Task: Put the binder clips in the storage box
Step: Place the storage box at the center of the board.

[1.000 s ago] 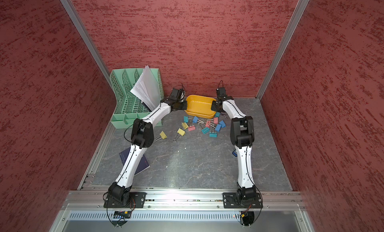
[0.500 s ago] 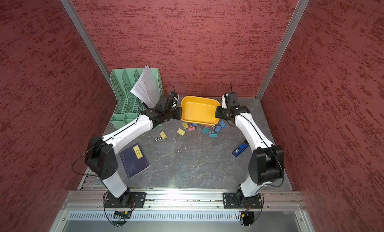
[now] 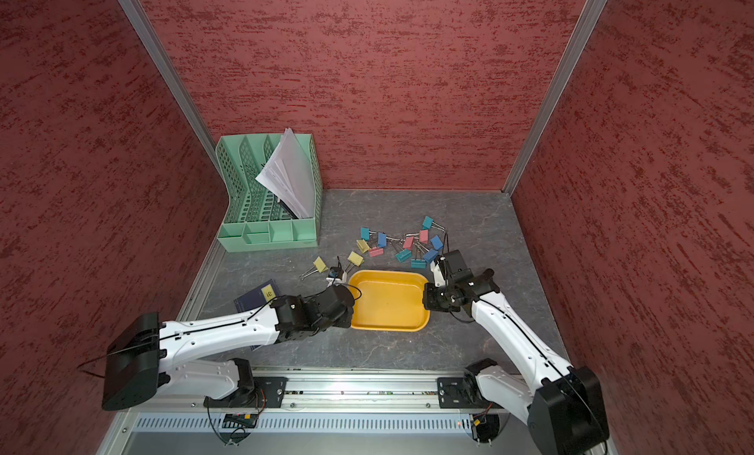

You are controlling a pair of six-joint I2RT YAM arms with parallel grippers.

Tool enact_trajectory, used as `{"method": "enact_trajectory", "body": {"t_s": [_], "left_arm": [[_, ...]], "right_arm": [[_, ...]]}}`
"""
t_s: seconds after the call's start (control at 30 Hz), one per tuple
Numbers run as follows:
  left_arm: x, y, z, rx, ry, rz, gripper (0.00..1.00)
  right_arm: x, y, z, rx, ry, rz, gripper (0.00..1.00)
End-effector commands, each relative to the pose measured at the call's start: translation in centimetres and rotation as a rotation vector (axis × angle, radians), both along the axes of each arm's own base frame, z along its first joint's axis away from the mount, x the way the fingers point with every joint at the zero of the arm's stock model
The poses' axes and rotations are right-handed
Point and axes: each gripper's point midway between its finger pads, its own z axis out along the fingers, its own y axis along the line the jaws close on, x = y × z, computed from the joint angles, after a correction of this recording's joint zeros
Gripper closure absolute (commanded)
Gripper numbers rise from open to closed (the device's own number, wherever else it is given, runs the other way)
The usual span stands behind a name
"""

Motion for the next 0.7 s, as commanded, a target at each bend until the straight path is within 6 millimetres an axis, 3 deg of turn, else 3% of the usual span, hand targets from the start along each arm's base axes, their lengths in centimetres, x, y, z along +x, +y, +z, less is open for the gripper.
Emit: {"method": "enact_trajectory", "body": {"t_s": [0.0,0.13,0.2,0.23,0.33,0.4,0.47,0.57,0.67], "left_arm": [[-3.1,1.0,-2.5,0.067,0.08,-0.026,0.97],[-4.1,2.6,-4.6,0.087,0.119,0.014,0.84],[-4.2,3.5,-4.9,0.106,0.113,0.039,0.67],[-4.1,3.9,-4.4,0.108,0.103,0.053,0.51],[-3.8,3.9,-2.0,0.062,0.055,0.051,0.37],[-3.6,3.3,0.0,0.003,0.03,0.035,0.21],[-3.6,2.4,1.9,-0.056,0.009,-0.004,0.15],[-2.8,1.7,4.3,-0.074,-0.056,-0.054,0.09],[-0.9,1.2,5.3,-0.058,-0.078,-0.132,0.07]], "right_arm": [[0.8,0.9,0.3,0.035,-0.061,-0.021,0.78],[1.4,0.7,-0.1,0.02,-0.072,-0.042,0.6],[2.0,0.6,0.1,-0.003,-0.076,-0.044,0.4],[2.4,0.5,0.5,-0.013,-0.087,-0.045,0.33],[4.1,0.2,2.9,-0.034,-0.167,-0.057,0.15],[5.7,-0.3,4.8,-0.059,-0.222,-0.067,0.11],[7.5,-1.2,5.8,-0.127,-0.251,-0.074,0.11],[10.0,-1.9,5.6,-0.196,-0.232,-0.095,0.11],[12.0,-0.2,4.4,-0.123,-0.214,-0.114,0.11]]}}
